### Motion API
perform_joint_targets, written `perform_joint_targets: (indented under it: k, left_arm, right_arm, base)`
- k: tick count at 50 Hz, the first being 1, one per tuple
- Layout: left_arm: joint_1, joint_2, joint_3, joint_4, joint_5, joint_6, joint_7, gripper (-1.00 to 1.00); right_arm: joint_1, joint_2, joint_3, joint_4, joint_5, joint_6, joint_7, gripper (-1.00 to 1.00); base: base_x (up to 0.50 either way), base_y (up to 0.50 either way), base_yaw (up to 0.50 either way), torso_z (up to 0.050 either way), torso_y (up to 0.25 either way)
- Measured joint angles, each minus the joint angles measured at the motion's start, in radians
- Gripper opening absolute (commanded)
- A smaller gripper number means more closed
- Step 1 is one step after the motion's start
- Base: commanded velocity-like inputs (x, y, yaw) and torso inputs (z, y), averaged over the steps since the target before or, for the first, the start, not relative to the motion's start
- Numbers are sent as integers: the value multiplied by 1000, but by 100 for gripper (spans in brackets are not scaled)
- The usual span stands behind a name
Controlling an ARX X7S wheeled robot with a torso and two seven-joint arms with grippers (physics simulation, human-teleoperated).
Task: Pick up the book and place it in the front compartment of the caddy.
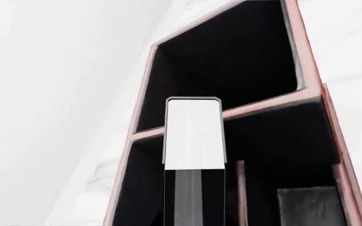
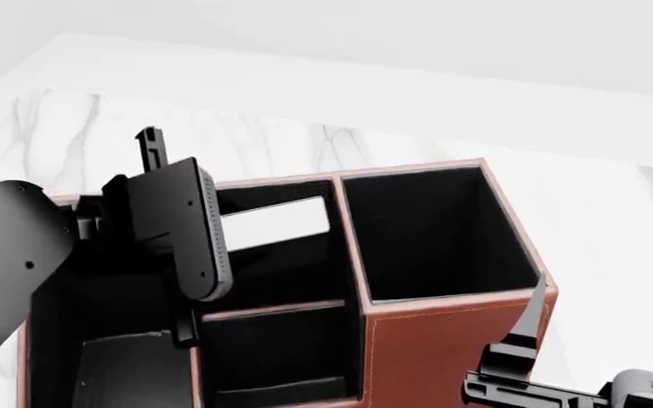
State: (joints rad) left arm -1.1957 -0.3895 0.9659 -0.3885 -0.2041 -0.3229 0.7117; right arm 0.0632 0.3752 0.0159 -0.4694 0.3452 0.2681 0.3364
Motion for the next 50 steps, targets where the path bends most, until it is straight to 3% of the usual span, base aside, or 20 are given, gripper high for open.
perform_joint_targets:
  k: [14,36,37,50]
  left_arm:
    - [-16,46,5,-146,-25,50,63,-100]
    - [-118,235,10,-762,-7,364,177,-100]
    - [-119,241,9,-778,-6,371,180,100]
    - [-131,292,-69,-873,2,401,175,100]
  right_arm:
    - [6,-1,-9,30,-4,-10,-1,100]
    - [23,-4,-27,93,-13,-23,-3,100]
    - [24,-4,-28,96,-14,-24,-3,100]
    - [27,-4,-30,121,-14,-36,-2,100]
  base:
    - [0,0,0,0,1]
    - [0,0,0,0,1]
    - [0,0,0,0,0]
    - [0,0,0,0,0]
